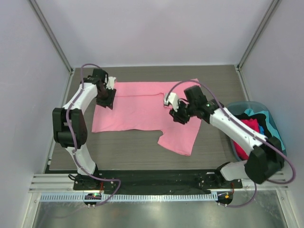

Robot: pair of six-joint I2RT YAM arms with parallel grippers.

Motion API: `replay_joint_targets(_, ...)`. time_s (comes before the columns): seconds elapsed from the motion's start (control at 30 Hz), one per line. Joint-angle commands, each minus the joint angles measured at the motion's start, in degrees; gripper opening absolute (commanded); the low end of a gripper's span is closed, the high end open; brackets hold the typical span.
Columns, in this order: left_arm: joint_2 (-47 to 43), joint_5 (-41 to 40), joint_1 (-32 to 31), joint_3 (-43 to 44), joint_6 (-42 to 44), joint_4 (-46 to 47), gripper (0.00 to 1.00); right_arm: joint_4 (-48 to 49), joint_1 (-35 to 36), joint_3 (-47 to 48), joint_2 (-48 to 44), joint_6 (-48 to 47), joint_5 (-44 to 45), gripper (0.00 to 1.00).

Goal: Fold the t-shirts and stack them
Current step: Fold the tshirt

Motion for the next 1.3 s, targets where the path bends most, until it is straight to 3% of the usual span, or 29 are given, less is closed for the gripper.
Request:
replay_joint_targets(0.0,-2.0,0.7,1.1,1.6,1.2,-0.9,0.43,-5.1,0.3,-12.0,-6.4,-8.9,-1.0,0.37)
replay_joint_targets(0.13,-1.8,0.0,2.1,0.2,1.1,-0.2,0.43,-7.1,1.8,-19.1,-14.9,-11.8,-0.6,0.37)
replay_joint_targets(0.3,-2.3,-1.2,3.6,-2.0,0.0,1.4,0.43,-9.2,4.5,-25.5,-17.6,-16.0,1.6,0.34)
replay_joint_targets(0.87,-4.7,-4.4,7.8,-5.4,0.1,2.3,0.42,-8.6,8.6,-30.2,-15.8,-19.2,0.5,0.34)
replay_joint_targets(1.1,-5.8,1.2,13.5,-8.5,-4.7,2.2,0.47,-4.8,9.3,-31.5,-14.0,-18.8,1.2,0.33)
replay_joint_targets(1.27,-6.8,5.7,18.3,-11.5,-7.9,0.7,0.51,-4.1,9.8,-31.8,-13.5,-18.7,2.3,0.10)
